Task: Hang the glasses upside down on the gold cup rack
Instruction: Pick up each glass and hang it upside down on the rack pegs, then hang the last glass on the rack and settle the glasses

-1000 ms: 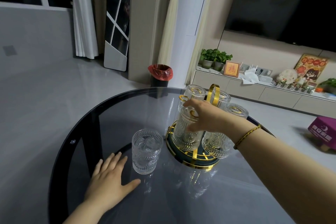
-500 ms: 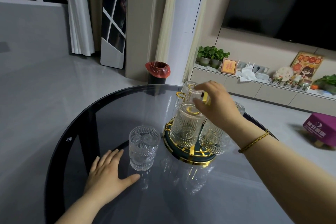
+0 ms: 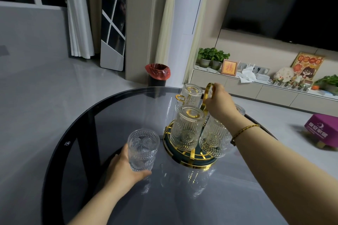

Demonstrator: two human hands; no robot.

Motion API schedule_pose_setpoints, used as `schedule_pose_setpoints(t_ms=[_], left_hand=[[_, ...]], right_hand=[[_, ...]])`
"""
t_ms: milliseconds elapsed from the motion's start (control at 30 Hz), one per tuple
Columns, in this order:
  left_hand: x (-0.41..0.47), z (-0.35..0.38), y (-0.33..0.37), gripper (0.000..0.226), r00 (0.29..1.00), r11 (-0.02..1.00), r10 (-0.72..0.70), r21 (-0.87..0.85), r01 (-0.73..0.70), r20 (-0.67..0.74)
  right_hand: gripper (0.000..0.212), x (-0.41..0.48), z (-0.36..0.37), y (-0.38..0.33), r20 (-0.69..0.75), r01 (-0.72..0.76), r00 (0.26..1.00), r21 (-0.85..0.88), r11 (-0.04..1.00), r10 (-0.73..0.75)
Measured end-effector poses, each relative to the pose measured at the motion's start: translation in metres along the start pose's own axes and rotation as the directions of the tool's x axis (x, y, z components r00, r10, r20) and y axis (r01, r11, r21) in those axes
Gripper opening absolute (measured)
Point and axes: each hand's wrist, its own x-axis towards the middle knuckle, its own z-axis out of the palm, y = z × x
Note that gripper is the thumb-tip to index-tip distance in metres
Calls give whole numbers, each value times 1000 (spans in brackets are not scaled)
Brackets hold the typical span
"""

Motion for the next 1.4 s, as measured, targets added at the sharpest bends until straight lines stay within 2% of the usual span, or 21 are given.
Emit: schedule_pose_setpoints(t_ms=[200,367,500,600,700,767,833,933,1000,1100,1167,1267,1400], left_hand=[[0,6,1,91,998,1000,26,19,-25,-56],[-3,4,-2,96,1000,1000,17,-13,-17,-16],[-9,-2,2,85,999,984,39,-176,-38,5],[-17,-12,16,72,999,934,38,-354,-36,-2],[-19,-29,33,73,999,857,23,-515,-4,30],[-15,-44,46,75,997,835,48,-551,-11,53],[-6,-64,59,66,991,875,103,-482,-50,84],[14,-95,83,64,972,967,176,-212,-141,156],[26,-111,102,66,956,981,193,-35,-190,219],[41,-123,136,71,916,896,235,293,-334,326],[54,-128,161,76,884,810,257,412,-418,390],[68,-130,197,79,862,739,251,488,-464,441],[76,-109,228,71,826,653,264,538,-533,499]], right_hand=[[42,-8,-9,5,7,69,998,5,998,-69],[49,-18,-15,15,0,115,993,-28,993,-115],[51,-21,-15,16,7,124,992,3,992,-124],[54,-22,-15,16,12,123,992,3,992,-123],[52,-23,-16,16,9,134,991,29,991,-134],[50,-24,-16,17,3,145,989,46,988,-146],[51,-23,-16,19,0,155,988,43,987,-155],[53,-24,-16,21,8,163,986,59,985,-164],[53,-25,-16,21,15,165,986,68,984,-166],[50,-21,-19,21,28,184,982,33,982,-185],[49,-20,-20,21,40,190,981,16,982,-190],[46,-20,-18,21,20,177,984,28,984,-178],[48,-19,-14,23,21,175,984,23,984,-175]])
